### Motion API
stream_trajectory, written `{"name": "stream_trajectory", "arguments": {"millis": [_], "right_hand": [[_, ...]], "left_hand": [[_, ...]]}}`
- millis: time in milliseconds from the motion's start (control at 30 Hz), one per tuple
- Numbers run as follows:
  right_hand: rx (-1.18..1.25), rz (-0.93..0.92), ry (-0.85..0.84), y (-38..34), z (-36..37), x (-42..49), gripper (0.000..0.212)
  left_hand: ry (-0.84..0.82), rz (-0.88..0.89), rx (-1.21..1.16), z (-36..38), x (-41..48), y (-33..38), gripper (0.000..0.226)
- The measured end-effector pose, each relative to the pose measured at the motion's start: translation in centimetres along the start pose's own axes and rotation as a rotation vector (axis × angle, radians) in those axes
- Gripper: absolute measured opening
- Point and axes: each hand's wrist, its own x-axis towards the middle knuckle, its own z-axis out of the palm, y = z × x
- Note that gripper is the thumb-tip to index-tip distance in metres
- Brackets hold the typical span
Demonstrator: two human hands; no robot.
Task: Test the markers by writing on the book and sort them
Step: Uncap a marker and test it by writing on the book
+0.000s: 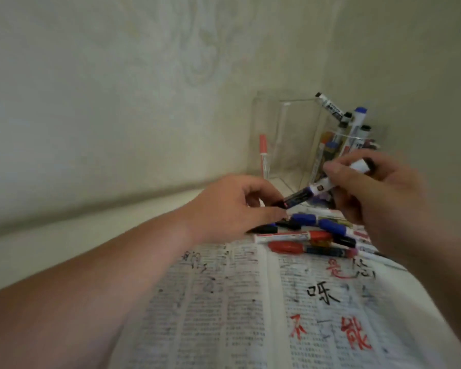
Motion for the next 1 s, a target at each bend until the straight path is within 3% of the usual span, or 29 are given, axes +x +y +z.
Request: {"name": "stream_trajectory", "arguments": {"millis": [100,200,400,533,700,833,1000], "right_hand": [[-0.021,-0.002,-0.050,-1.6,1.9,2.2,0.018],[-0.389,-0.085,-0.255,-1.4,5.7,3.8,0.007],[-1.004,-0.342,-0.607,3.1,16.9,6.4,0.013],[-1.139,-0.357,-0.551,4.3,22.2,7.5,0.015],[-1.160,-0.284,-0.535,5.7,23.8,8.3,0.019],[-1.109,-0.274,-0.464,4.8,21.8,8.6,0.031],[-1.029,-0.268,-0.402,2.3,14.8,8.0,0.007]], "left_hand": [[0.050,-0.048,0.118,-4.6,-0.9,0.1,0.008],[0.152,-0.098,0.338,-9.5,-3.6,-1.8,0.007],[0.315,-0.316,0.647,-14.0,-9.4,-9.0,0.005],[0.362,-0.371,0.734,-14.5,-10.9,-11.5,0.007],[0.362,-0.400,0.808,-14.7,-10.7,-12.0,0.015],[0.363,-0.411,0.943,-14.4,-10.5,-10.7,0.025],[0.357,-0.289,0.870,-12.7,-8.7,-7.4,0.010]]}}
